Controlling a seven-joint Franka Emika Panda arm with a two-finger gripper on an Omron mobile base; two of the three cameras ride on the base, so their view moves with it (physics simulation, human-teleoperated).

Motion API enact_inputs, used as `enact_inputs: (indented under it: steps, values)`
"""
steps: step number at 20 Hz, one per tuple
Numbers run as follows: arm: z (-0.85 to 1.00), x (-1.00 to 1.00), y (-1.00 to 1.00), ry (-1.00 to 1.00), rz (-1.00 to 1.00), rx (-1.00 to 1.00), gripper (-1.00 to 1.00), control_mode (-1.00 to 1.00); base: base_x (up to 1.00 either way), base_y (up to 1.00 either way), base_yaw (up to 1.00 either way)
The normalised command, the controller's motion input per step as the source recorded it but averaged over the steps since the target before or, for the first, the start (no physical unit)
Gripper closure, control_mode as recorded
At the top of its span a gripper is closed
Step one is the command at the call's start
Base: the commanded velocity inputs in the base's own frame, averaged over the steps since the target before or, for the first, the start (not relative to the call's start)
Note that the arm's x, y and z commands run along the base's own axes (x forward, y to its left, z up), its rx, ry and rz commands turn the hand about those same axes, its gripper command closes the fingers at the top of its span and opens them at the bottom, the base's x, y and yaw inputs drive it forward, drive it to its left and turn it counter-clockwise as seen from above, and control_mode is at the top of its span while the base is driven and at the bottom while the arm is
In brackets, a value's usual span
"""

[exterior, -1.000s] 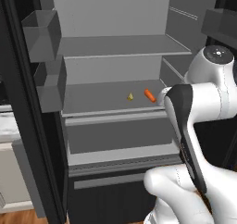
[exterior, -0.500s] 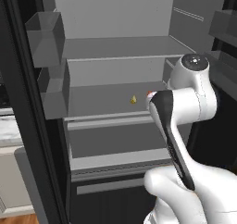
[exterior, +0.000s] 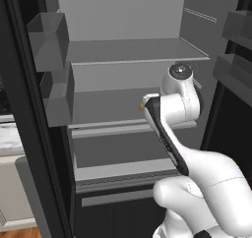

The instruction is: Gather the lemon wedge and carrot from the fridge and place them on a tray on the dining counter. Then gather the steak and fish from the fridge and place them on the other tray.

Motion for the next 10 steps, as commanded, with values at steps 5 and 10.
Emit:
enact_inputs:
  steps: [5, 10]
  values:
    - [-0.68, 0.95, 0.0, 0.0, 0.0, 0.0, -1.0, -1.0, 0.0, 0.0, 0.0]
    - [-0.21, 0.82, 0.0, 0.0, 0.0, 0.03, -1.0, -1.0, 0.0, 0.0, 0.0]
